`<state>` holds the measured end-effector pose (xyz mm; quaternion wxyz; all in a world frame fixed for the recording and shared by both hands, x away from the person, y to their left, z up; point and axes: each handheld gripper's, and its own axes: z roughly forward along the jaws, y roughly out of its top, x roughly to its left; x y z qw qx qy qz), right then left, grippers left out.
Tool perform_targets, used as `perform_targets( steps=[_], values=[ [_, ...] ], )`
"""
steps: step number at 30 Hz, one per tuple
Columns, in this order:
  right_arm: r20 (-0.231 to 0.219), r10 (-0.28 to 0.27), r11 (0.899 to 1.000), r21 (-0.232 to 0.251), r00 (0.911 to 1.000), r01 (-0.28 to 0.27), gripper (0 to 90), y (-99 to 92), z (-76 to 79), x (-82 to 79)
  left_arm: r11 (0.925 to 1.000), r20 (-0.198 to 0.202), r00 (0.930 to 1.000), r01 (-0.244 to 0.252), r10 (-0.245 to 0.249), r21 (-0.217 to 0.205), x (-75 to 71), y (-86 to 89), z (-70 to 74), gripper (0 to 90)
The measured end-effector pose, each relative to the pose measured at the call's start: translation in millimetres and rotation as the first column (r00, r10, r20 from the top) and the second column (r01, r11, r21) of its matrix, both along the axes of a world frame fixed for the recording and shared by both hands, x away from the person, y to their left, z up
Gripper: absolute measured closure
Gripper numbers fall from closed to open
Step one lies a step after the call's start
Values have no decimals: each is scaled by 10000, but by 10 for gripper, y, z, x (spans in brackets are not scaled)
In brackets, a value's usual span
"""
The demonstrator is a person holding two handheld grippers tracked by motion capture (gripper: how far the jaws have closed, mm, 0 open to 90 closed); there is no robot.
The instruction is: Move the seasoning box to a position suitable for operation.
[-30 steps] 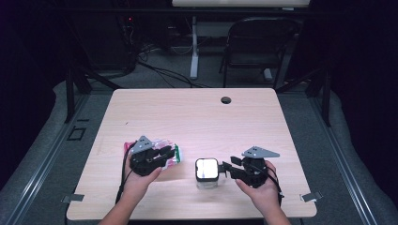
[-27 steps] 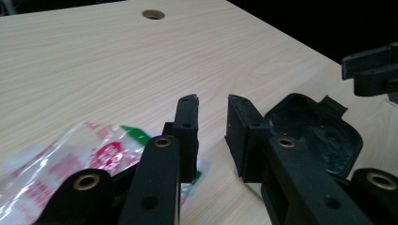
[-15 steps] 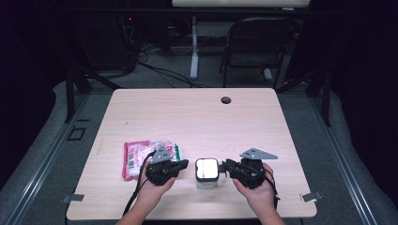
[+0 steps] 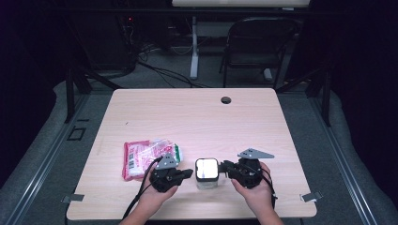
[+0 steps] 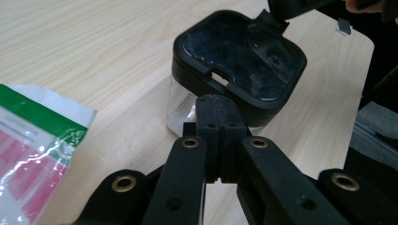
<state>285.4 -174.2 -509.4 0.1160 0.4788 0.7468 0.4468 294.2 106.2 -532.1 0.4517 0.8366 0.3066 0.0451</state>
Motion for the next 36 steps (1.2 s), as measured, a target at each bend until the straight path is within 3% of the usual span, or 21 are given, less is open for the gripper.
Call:
perform_targets(
  steps=[8, 11, 29, 36],
  values=[
    [38, 64, 9999, 145, 10000, -64, 791, -11, -14, 2, 9995, -108, 9996, 271, -270, 161, -32, -55, -33, 900],
    [9, 30, 9998, 199, 10000, -30, 791, -16, -16, 3, 9997, -46, 9999, 135, -134, 199, -41, -64, -37, 900],
    [-174, 31, 9989, 470, 9998, -22, 797, -40, -27, 7, 9996, 22, 9997, 243, -243, -163, -42, -42, -4, 900],
    [-177, 4, 9991, 431, 9998, 4, 797, -44, -28, 2, 9997, 14, 9998, 210, -210, -101, -46, -50, 6, 900]
  ],
)
